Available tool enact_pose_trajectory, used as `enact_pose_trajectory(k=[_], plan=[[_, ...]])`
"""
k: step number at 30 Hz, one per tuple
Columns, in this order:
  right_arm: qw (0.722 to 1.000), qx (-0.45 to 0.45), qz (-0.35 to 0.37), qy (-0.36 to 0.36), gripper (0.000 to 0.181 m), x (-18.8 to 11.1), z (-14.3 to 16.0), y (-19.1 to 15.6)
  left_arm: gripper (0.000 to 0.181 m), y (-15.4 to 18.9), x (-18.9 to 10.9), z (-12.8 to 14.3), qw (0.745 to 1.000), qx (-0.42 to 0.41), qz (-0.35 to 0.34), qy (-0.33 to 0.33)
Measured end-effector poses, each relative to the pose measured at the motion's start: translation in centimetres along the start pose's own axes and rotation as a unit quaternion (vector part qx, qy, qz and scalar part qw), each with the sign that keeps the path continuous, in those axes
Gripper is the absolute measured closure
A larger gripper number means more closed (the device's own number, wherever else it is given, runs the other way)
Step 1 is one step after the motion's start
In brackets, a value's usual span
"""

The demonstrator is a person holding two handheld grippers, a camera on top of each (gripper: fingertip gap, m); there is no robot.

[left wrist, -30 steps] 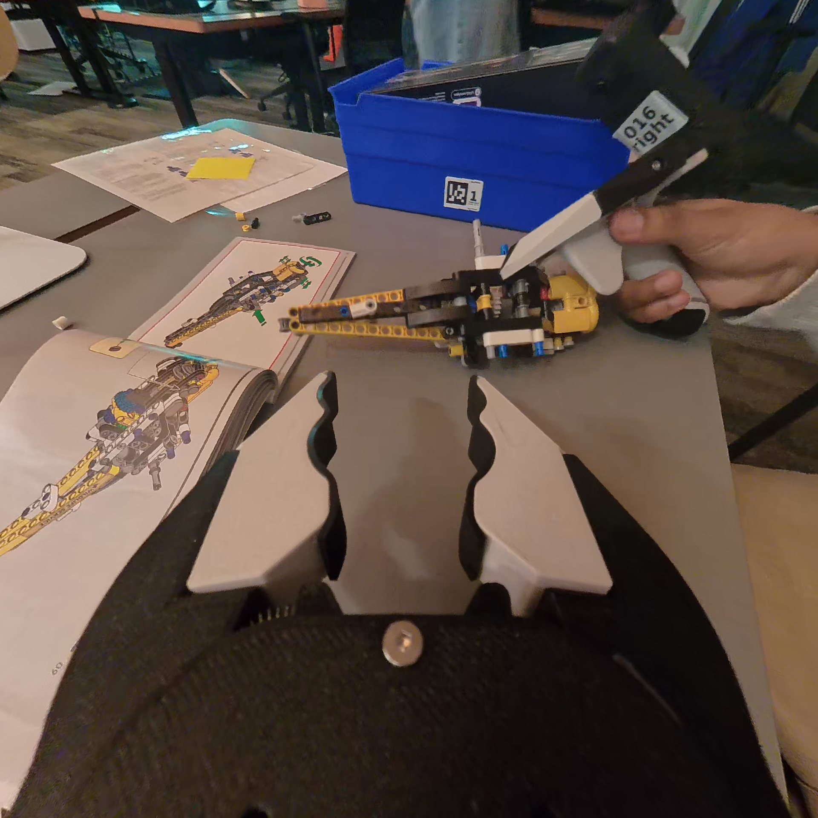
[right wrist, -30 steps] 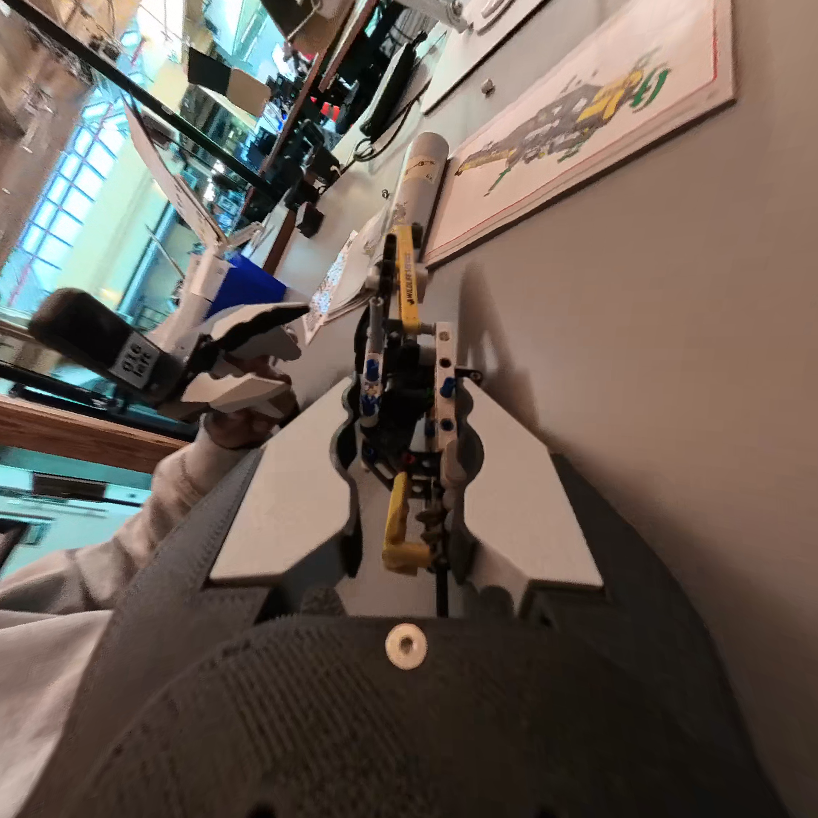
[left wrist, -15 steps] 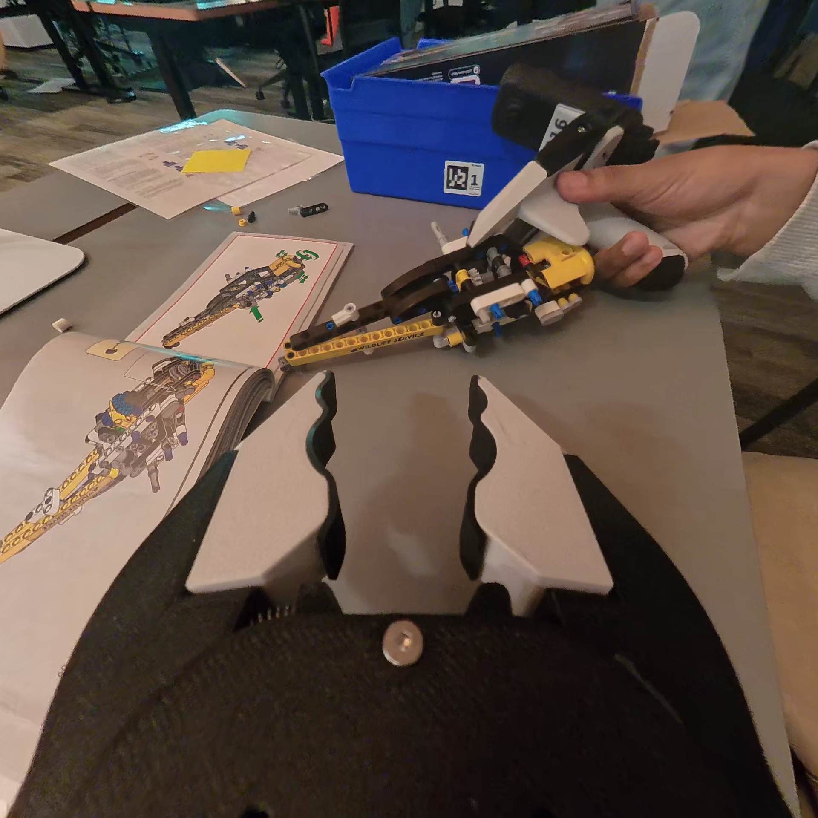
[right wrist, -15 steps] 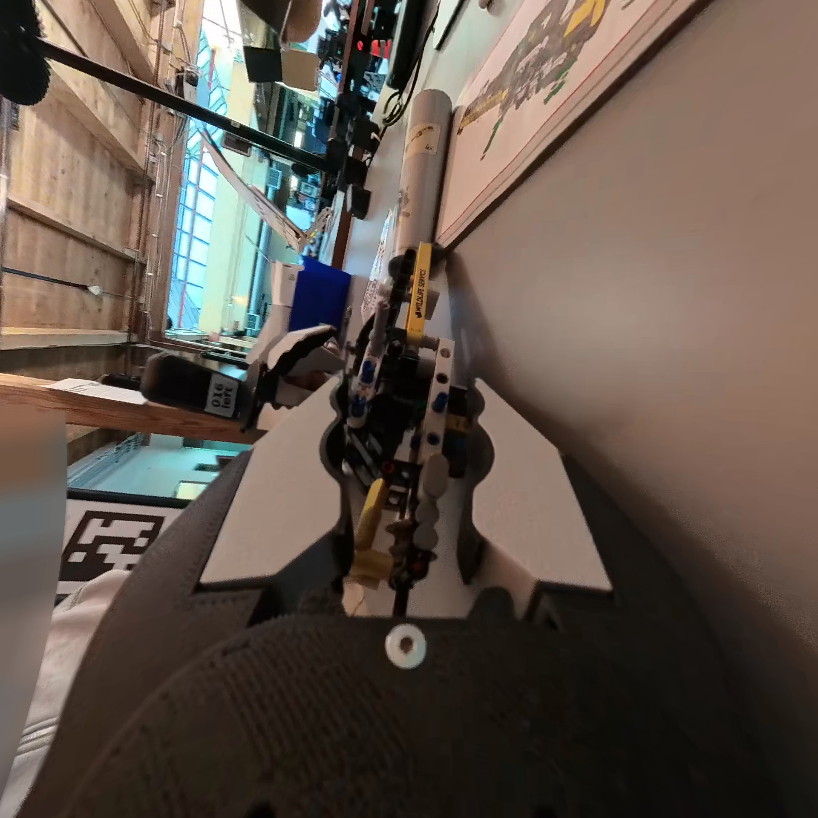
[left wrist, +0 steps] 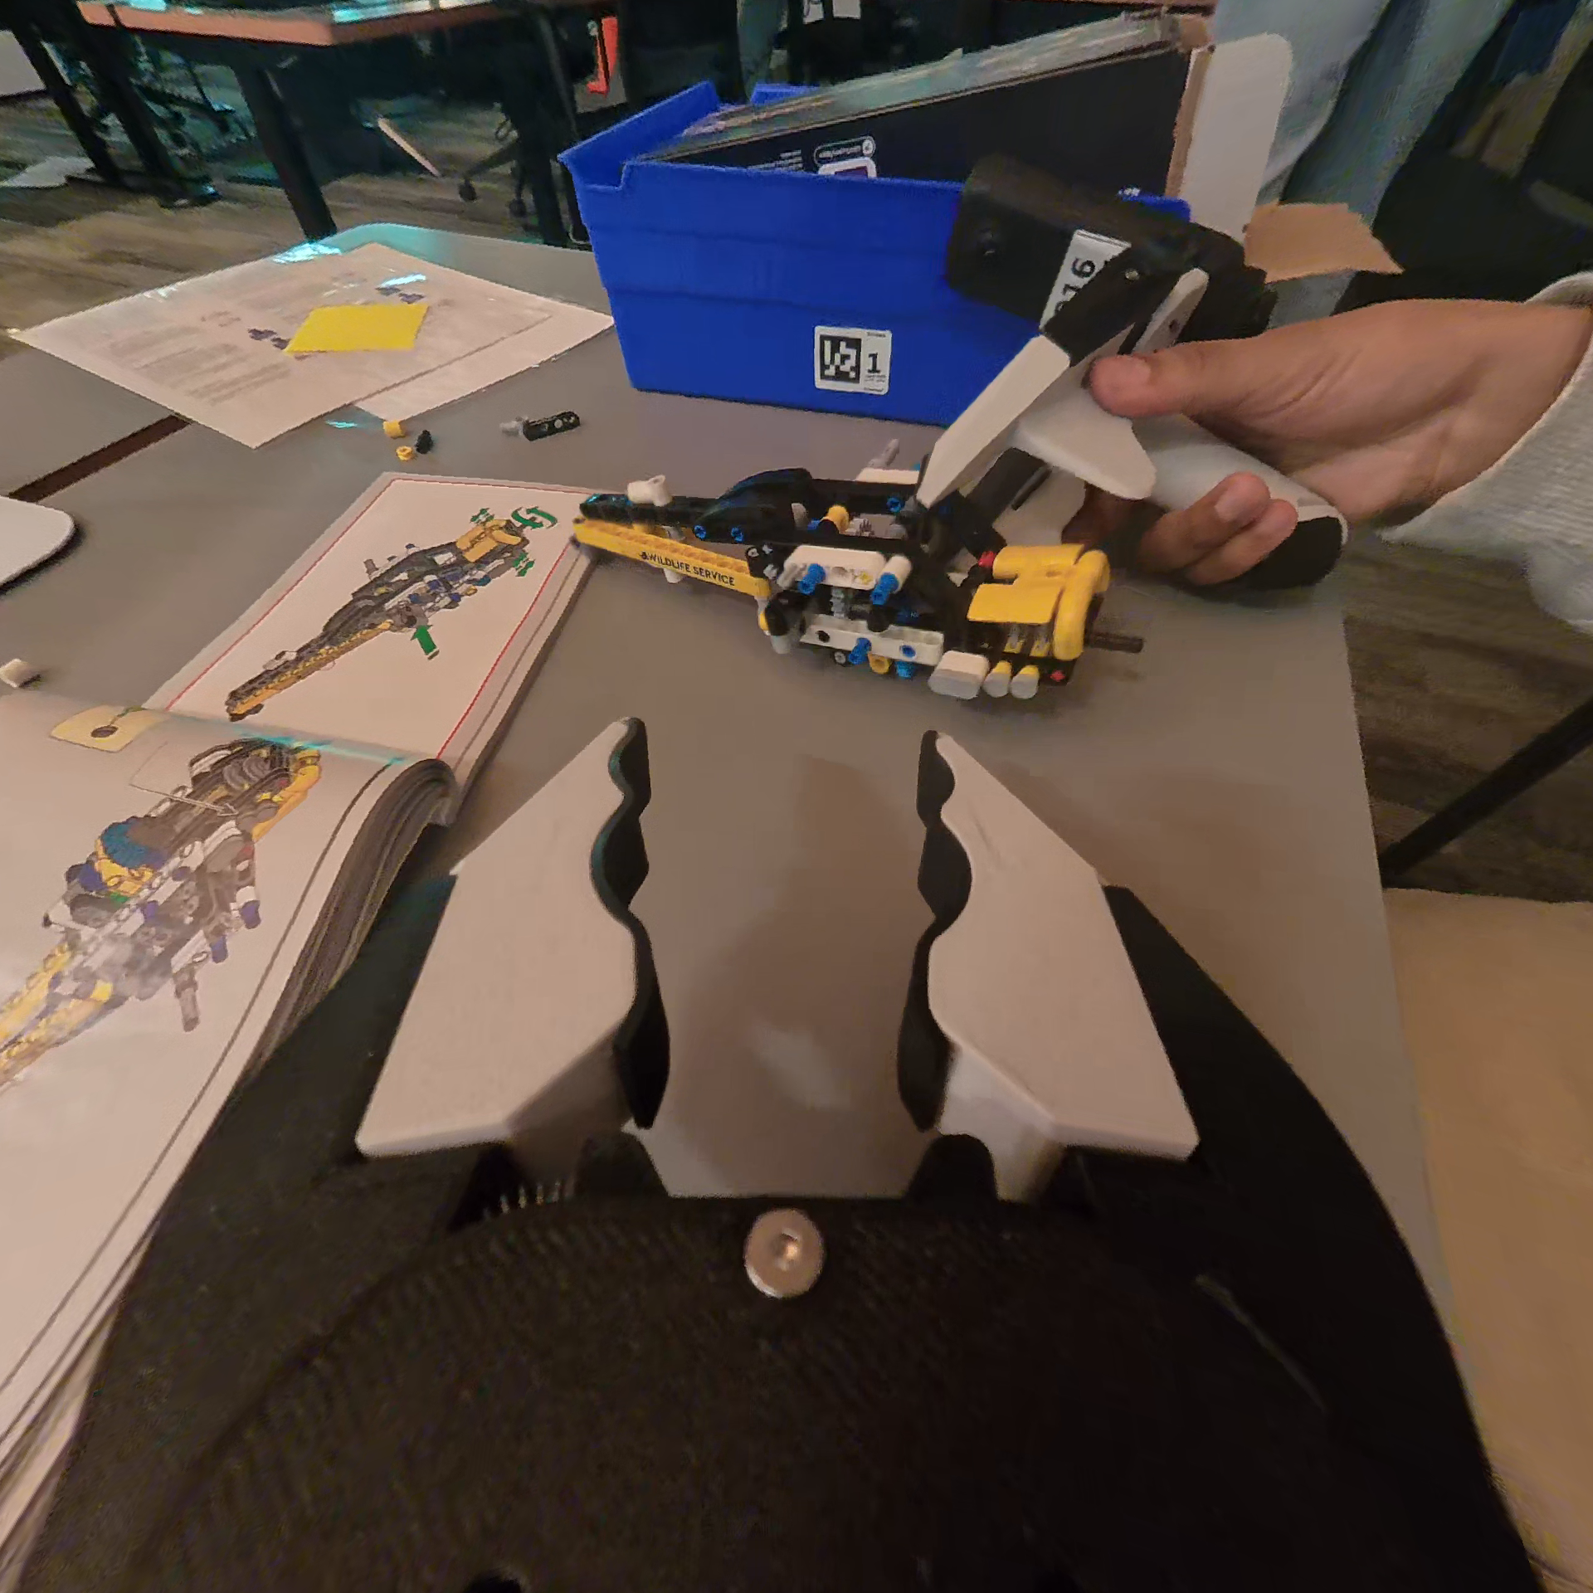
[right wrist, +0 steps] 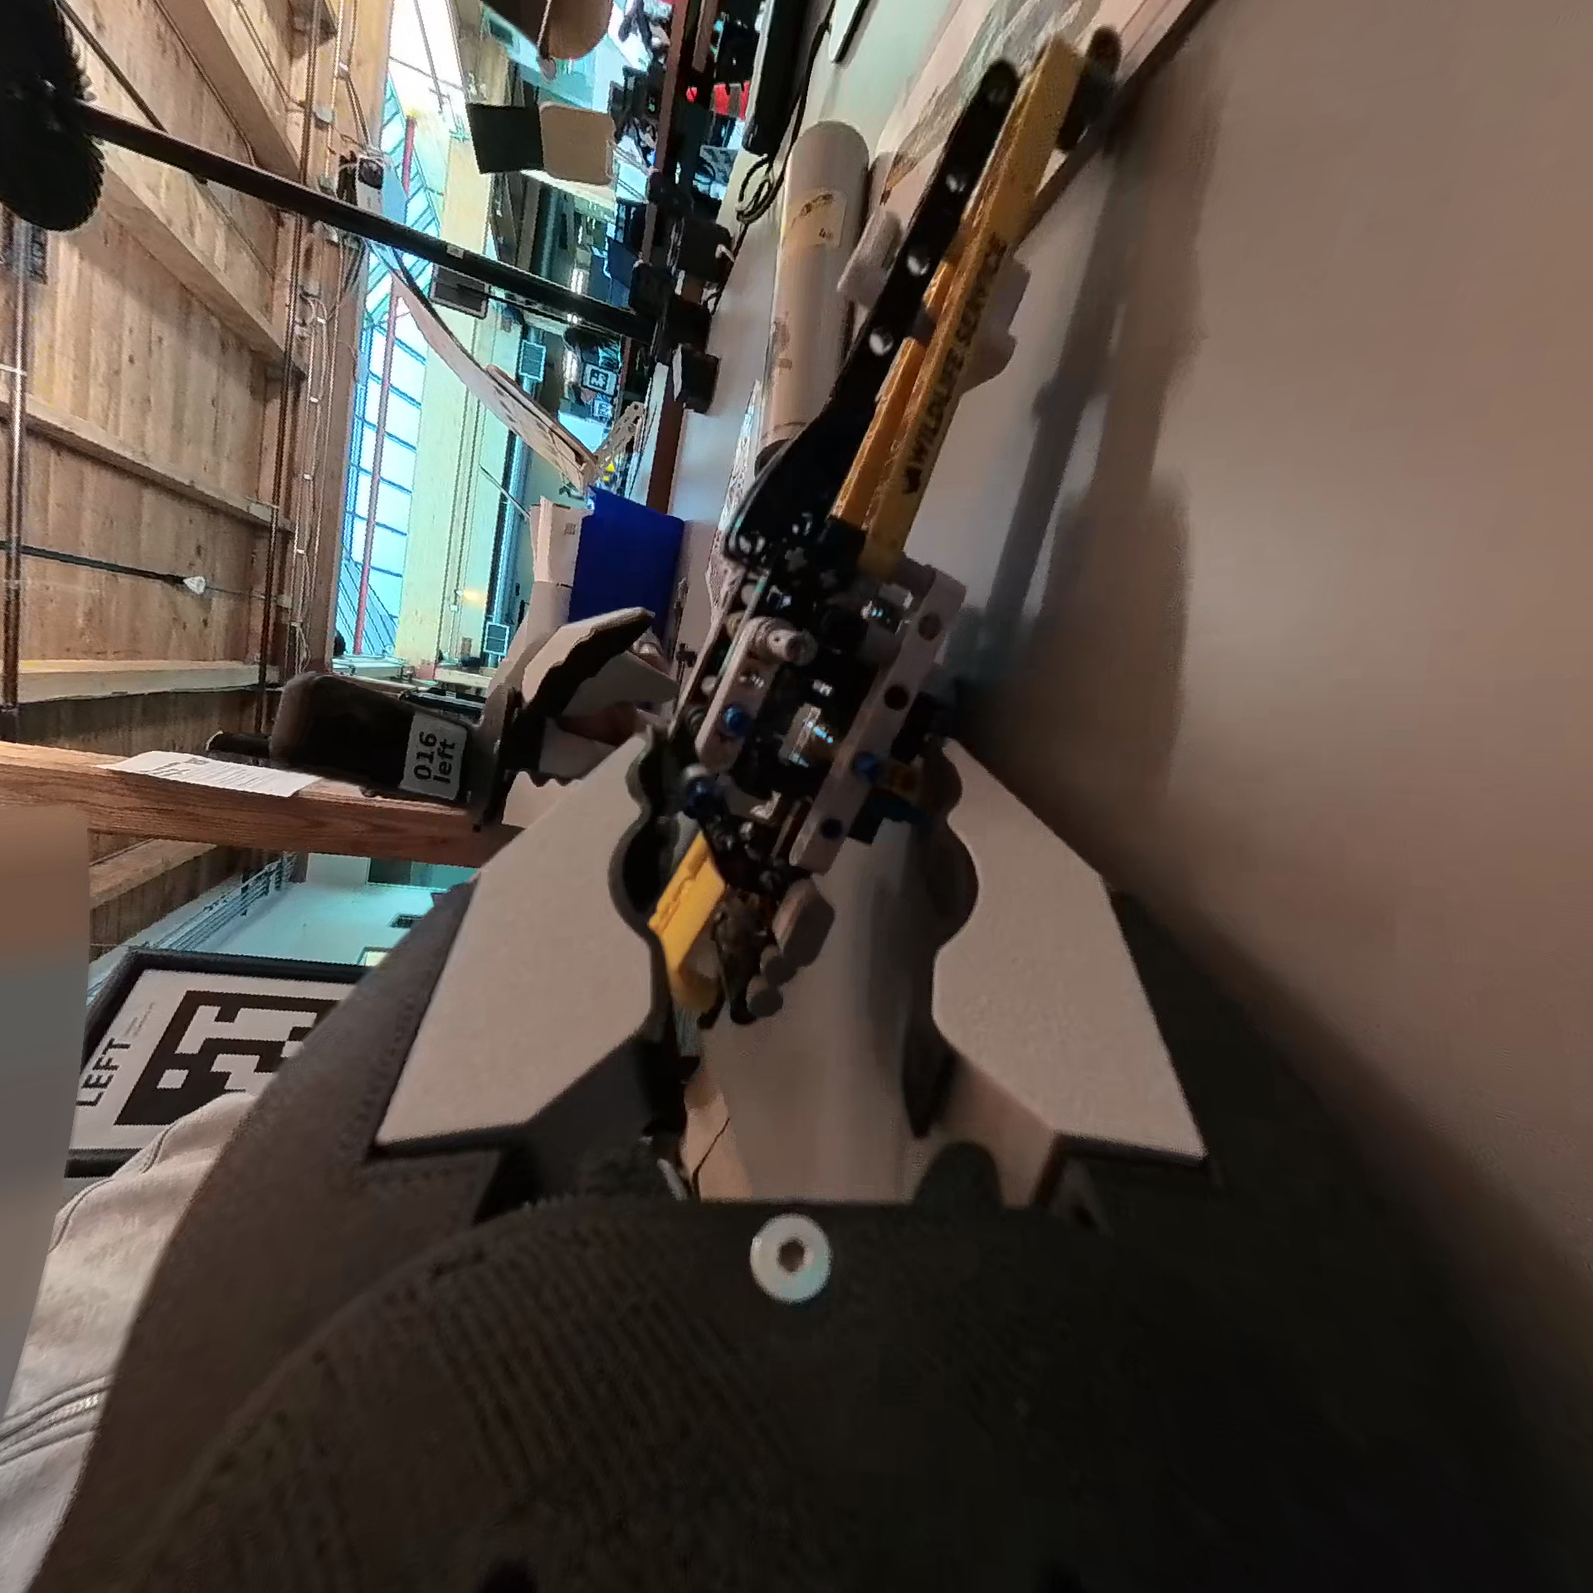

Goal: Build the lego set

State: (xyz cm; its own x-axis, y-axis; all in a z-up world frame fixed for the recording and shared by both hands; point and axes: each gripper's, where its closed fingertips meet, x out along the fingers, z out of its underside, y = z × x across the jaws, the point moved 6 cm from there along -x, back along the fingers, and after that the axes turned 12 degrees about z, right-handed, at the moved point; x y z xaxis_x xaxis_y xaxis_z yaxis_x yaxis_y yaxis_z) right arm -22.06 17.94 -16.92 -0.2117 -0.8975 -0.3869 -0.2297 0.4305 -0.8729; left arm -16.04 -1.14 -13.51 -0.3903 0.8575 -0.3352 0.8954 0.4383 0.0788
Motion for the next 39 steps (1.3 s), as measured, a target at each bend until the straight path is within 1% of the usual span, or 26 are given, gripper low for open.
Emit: enact_pose_trajectory(k=[1,4,5,9,11,13,15,16,17,18,20,21,23,26,28,29,30,31,32,34,36,37,38,39], plan=[[1.000,0.003,-0.001,0.001,0.119,-0.1,0.2,-0.1,0.120,0.1,0.1,0.0,1.000,-0.004,0.004,0.003],[1.000,0.007,-0.002,0.003,0.108,-0.6,1.0,-0.5,0.120,0.2,0.1,-0.1,1.000,-0.014,0.009,0.008],[1.000,0.007,-0.001,0.007,0.107,-1.0,1.6,-0.5,0.121,0.2,0.0,-0.1,1.000,-0.017,0.009,0.011],[0.999,-0.017,-0.003,0.030,0.107,-2.7,5.5,-1.3,0.122,0.5,-0.2,-0.1,0.999,-0.043,0.021,0.027],[0.997,-0.063,0.005,0.041,0.110,-3.4,7.4,-2.0,0.123,0.6,0.1,-0.2,0.996,-0.072,0.039,0.034],[0.990,-0.124,0.021,0.058,0.115,-3.7,8.6,-3.1,0.122,0.5,0.5,-0.1,0.991,-0.115,0.055,0.040],[0.972,-0.200,0.060,0.106,0.117,-3.8,8.8,-4.3,0.122,0.2,0.6,0.1,0.985,-0.154,0.065,0.048],[0.956,-0.244,0.087,0.133,0.118,-3.6,8.7,-4.9,0.122,0.0,0.6,0.2,0.981,-0.172,0.067,0.055],[0.933,-0.295,0.124,0.162,0.117,-3.3,8.6,-5.5,0.122,-0.1,0.5,0.2,0.978,-0.188,0.072,0.064],[0.904,-0.346,0.171,0.186,0.116,-2.9,8.5,-6.0,0.122,-0.3,0.4,0.3,0.973,-0.204,0.075,0.072],[0.833,-0.443,0.262,0.204,0.111,-1.5,8.8,-7.0,0.121,-0.7,0.4,0.5,0.964,-0.238,0.077,0.086],[0.795,-0.486,0.300,0.204,0.104,-0.5,9.0,-7.5,0.121,-0.9,0.4,0.5,0.959,-0.254,0.080,0.094],[0.733,-0.549,0.353,0.194,0.096,1.6,9.6,-8.3,0.122,-1.2,0.4,0.7,0.948,-0.288,0.079,0.113],[0.656,-0.600,0.423,0.177,0.083,4.7,9.7,-8.7,0.123,-1.6,0.1,0.7,0.932,-0.319,0.088,0.149],[0.608,-0.615,0.472,0.169,0.079,6.2,9.2,-8.3,0.123,-1.8,-0.2,0.7,0.929,-0.322,0.086,0.163],[0.588,-0.619,0.493,0.170,0.080,6.5,8.8,-8.1,0.123,-1.8,-0.3,0.7,0.928,-0.321,0.086,0.167],[0.576,-0.617,0.508,0.168,0.082,6.7,8.5,-7.7,0.124,-1.8,-0.3,0.7,0.929,-0.320,0.086,0.168],[0.580,-0.610,0.515,0.164,0.085,6.8,8.1,-7.4,0.124,-1.8,-0.3,0.7,0.929,-0.319,0.088,0.168],[0.598,-0.596,0.512,0.160,0.087,6.7,7.9,-7.0,0.124,-1.7,-0.3,0.7,0.928,-0.319,0.091,0.168],[0.645,-0.563,0.492,0.159,0.101,6.0,7.7,-6.4,0.124,-1.7,-0.4,0.6,0.927,-0.321,0.097,0.171],[0.682,-0.533,0.475,0.156,0.103,4.7,7.4,-5.7,0.124,-1.8,-0.5,0.7,0.924,-0.324,0.103,0.176],[0.697,-0.519,0.469,0.154,0.106,3.9,7.2,-5.2,0.123,-1.8,-0.5,0.7,0.923,-0.326,0.105,0.178],[0.709,-0.508,0.463,0.154,0.114,3.1,7.1,-4.8,0.124,-1.8,-0.5,0.7,0.922,-0.327,0.107,0.179],[0.719,-0.497,0.460,0.156,0.119,2.2,6.9,-4.3,0.124,-1.8,-0.5,0.7,0.921,-0.327,0.109,0.180]])
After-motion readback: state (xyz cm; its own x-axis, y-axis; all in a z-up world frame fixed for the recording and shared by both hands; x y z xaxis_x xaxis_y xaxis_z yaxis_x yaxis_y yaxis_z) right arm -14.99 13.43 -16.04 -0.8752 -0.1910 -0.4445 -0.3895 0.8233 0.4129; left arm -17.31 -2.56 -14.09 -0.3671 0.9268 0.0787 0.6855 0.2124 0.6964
